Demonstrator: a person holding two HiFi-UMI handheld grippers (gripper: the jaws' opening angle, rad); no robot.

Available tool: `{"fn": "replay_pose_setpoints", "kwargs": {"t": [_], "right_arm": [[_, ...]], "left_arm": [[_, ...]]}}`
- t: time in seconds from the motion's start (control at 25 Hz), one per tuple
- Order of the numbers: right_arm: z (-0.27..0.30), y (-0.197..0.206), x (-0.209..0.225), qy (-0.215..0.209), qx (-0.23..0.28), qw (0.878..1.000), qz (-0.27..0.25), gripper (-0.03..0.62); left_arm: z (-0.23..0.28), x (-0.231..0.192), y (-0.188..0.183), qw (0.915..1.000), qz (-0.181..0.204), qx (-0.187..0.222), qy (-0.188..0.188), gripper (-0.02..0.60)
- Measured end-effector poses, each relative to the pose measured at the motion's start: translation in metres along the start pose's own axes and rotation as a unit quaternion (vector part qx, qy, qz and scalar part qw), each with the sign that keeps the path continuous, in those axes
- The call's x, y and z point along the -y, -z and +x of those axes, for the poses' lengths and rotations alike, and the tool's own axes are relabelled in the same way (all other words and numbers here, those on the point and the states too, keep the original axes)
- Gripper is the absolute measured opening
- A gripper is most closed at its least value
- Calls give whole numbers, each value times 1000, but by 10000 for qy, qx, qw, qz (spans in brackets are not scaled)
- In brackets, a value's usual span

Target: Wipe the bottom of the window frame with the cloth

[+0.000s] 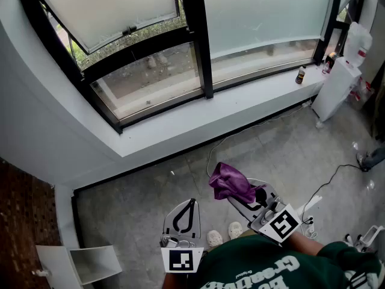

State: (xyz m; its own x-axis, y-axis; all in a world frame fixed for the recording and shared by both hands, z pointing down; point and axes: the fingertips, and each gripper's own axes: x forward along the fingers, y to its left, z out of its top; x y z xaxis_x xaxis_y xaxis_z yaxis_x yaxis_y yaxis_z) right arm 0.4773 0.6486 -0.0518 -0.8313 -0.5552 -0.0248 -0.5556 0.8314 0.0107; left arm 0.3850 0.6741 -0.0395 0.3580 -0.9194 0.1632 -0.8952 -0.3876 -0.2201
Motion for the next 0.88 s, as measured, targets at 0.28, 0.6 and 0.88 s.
{"fn": "replay_pose_setpoints", "kwargs": {"t": [0.28, 0.6, 0.88], "right_arm": [[0, 3, -1, -23, -10, 10000, 70, 155], [-5, 4, 13, 83, 78, 9996, 239, 155], [-8, 8, 23, -28, 110, 9994, 324, 155]], "left_arm": [[-1, -1, 2, 9998, -150, -74, -115, 5], [2, 0, -4, 9996, -149, -40, -254, 5], [13, 0, -7, 9981, -390, -50, -478, 5]]}}
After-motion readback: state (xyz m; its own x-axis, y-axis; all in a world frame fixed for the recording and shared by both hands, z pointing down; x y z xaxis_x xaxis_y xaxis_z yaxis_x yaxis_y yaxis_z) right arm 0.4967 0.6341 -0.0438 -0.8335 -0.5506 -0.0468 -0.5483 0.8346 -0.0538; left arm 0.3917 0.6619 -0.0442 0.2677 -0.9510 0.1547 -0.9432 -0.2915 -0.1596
